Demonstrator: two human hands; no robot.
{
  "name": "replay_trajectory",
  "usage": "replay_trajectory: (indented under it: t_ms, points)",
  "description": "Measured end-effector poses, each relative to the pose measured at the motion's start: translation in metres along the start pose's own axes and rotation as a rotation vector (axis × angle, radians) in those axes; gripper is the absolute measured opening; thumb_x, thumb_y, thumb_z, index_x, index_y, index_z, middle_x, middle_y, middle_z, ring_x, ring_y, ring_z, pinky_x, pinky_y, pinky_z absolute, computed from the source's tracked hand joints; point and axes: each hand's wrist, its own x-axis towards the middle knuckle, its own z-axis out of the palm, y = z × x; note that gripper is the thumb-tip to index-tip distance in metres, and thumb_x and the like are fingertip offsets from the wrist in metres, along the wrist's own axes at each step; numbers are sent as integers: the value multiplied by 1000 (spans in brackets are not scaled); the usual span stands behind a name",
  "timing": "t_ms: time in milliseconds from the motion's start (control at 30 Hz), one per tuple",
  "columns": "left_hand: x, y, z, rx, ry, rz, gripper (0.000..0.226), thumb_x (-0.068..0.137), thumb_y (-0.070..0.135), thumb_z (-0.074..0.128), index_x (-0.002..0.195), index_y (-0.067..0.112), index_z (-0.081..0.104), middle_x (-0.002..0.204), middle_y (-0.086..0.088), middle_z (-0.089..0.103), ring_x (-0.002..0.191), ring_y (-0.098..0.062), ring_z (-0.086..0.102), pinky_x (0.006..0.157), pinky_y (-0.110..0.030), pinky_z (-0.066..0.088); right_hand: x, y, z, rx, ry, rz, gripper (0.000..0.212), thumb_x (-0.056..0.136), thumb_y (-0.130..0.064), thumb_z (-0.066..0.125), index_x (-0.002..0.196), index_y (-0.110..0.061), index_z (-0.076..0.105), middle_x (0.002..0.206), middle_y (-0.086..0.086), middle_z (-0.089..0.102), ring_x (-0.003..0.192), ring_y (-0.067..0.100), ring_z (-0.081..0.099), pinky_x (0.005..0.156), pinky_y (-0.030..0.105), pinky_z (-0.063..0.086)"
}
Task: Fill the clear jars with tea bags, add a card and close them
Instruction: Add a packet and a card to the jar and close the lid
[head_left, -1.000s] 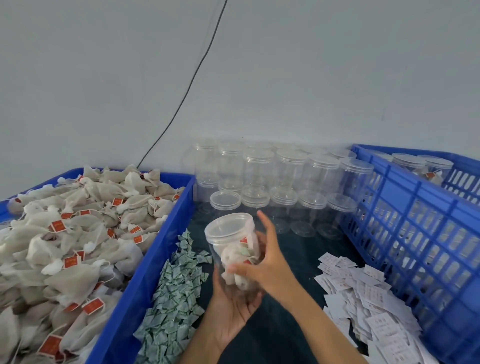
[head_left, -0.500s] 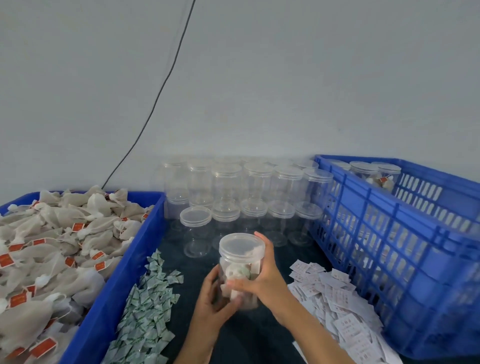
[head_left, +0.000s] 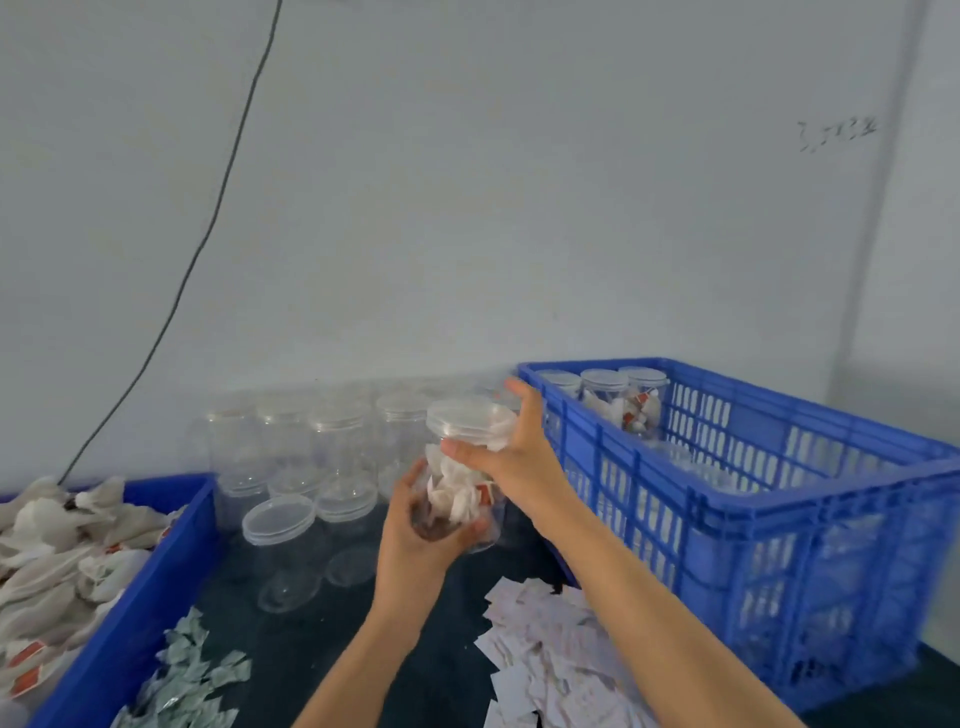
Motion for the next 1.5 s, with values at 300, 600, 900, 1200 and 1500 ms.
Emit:
replay_trajectory:
  t_ms: [300, 600, 900, 1200, 1500]
  points:
    - [104, 23, 89, 324, -76, 111, 86, 77, 31, 81, 148, 28, 32, 134, -2, 52, 115, -19, 57, 93, -35, 52, 98, -26, -73, -63, 201, -42, 91, 69, -14, 86, 139, -22, 29, 136, 9, 43, 124, 22, 46, 106, 37, 41]
    - [194, -1, 159, 490, -343, 108, 65, 91, -7, 40, 150, 20, 31, 122, -6, 55, 83, -6, 54, 73, -19, 42, 174, 13, -122, -189, 481, -11, 86, 71, -14, 82, 138, -29, 31, 135, 4, 33, 121, 27, 44, 95, 42, 47]
    - [208, -41, 174, 541, -443, 93, 42, 98, 1, 42, 139, 8, 49, 141, -8, 52, 119, -21, 54, 95, -27, 45, 187, 69, -149, -474, 254, 503, 104, 74, -11, 79, 150, -16, 9, 147, 18, 27, 122, 38, 47, 95, 45, 48]
    - [205, -43, 172, 869, -456, 243, 35, 102, 16, 32, 120, 4, 60, 132, -9, 54, 124, -25, 41, 108, -38, 33, 185, 75, -135, -565, -13, 742, 24, 91, 5, 55, 114, 4, 54, 85, 19, 54, 71, 30, 59, 79, 42, 56]
    - [187, -40, 161, 895, -458, 345, 33, 105, 28, 34, 120, 7, 54, 128, -8, 53, 121, -23, 43, 106, -34, 34, 174, 73, -127, -667, -20, 927, 20, 100, -8, 41, 95, 2, 58, 89, 16, 58, 79, 27, 58, 94, 36, 50]
